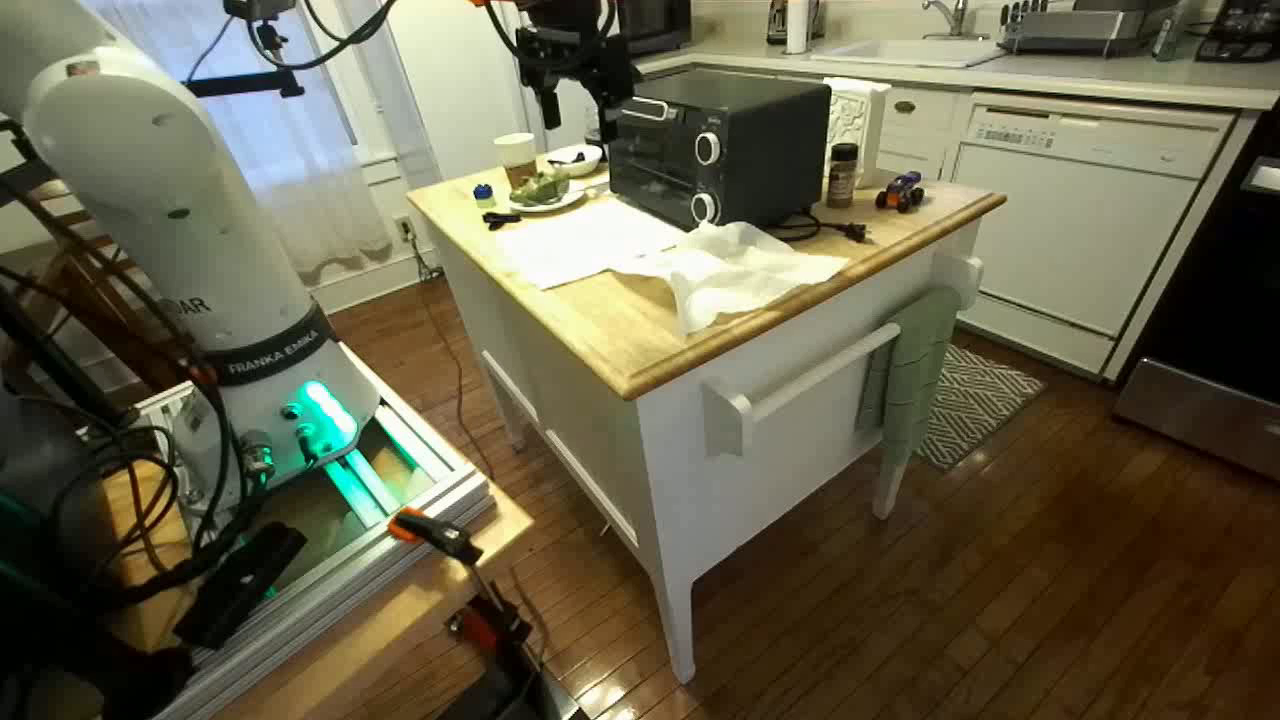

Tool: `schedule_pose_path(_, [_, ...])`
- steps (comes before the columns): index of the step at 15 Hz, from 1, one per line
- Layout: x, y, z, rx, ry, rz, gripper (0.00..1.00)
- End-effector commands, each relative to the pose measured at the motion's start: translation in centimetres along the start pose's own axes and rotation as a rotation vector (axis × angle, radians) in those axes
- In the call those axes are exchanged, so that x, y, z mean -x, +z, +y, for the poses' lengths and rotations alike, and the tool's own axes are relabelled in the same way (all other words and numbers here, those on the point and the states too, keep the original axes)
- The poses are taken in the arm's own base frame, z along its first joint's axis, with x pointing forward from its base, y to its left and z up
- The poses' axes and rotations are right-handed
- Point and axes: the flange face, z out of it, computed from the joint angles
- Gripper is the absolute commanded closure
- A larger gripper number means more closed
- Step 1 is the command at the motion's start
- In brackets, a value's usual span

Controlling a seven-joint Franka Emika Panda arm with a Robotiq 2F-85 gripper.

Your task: Turn the top dial on the oven to the right twice

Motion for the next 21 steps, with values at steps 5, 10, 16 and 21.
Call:
schedule_pose_path(5, [0.0,0.0,0.0,0.000,0.000,-0.001,0.00])
schedule_pose_path(10, [0.0,0.0,0.0,0.000,0.000,-0.001,0.00])
schedule_pose_path(16, [-4.7,0.1,-1.1,0.090,0.121,0.075,0.00])
schedule_pose_path(21, [-8.9,1.0,-2.0,0.149,0.130,0.073,0.00])
